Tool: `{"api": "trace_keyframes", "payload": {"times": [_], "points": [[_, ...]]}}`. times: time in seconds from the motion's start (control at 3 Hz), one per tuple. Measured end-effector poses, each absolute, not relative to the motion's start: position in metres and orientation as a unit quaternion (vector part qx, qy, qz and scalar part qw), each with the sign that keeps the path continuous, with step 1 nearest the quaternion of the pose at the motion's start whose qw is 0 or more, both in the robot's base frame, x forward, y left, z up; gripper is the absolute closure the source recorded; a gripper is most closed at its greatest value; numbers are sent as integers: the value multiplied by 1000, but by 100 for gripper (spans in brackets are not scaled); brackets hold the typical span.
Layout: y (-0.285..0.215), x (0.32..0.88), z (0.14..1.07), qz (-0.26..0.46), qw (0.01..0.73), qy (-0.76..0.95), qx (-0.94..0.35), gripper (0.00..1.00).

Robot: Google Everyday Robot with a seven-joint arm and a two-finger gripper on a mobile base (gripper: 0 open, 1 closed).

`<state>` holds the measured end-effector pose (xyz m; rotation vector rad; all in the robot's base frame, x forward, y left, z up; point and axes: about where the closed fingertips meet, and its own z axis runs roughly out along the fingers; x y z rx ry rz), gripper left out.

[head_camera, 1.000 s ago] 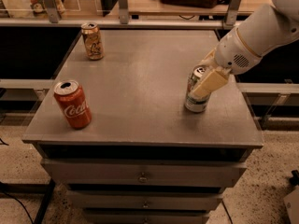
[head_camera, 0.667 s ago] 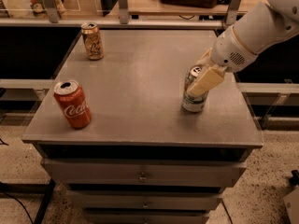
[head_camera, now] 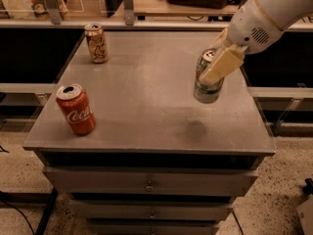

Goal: Pick 7up can

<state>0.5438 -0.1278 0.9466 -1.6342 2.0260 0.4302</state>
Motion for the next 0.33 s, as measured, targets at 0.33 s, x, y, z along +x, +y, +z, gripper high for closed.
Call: {"api": "trace_keyframes", "payload": {"times": [0.33], "points": [[-128, 544, 952, 157, 251, 742, -601, 100]]}}
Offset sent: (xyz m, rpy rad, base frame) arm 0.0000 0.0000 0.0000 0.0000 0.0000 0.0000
